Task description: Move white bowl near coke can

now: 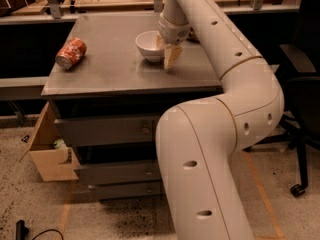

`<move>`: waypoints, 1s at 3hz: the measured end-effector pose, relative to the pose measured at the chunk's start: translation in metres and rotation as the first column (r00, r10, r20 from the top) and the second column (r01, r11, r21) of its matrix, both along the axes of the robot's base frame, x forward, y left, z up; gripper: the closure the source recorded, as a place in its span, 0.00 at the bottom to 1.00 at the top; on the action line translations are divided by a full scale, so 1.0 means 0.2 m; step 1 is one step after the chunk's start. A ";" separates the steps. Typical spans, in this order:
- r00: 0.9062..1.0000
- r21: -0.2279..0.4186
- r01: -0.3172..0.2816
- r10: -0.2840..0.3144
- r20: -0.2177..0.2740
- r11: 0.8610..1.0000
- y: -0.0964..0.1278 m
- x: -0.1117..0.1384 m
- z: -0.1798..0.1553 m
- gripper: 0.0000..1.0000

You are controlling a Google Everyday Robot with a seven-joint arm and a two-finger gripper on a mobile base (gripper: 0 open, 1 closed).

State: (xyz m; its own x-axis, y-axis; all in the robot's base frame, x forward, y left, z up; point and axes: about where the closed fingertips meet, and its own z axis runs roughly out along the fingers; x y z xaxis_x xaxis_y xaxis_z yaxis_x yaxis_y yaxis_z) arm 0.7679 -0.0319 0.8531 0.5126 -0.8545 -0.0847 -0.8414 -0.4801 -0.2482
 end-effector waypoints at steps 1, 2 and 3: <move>0.999 -0.014 -0.037 0.037 0.034 0.999 0.05 0.00 0.07 0.84; 0.991 -0.027 -0.107 0.109 0.083 0.994 0.12 -0.04 0.22 1.00; 0.971 -0.033 -0.205 0.207 0.120 0.978 0.25 -0.12 0.36 1.00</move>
Offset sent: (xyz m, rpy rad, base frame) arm -0.0609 0.0251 0.0864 -0.0777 -0.0607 0.2163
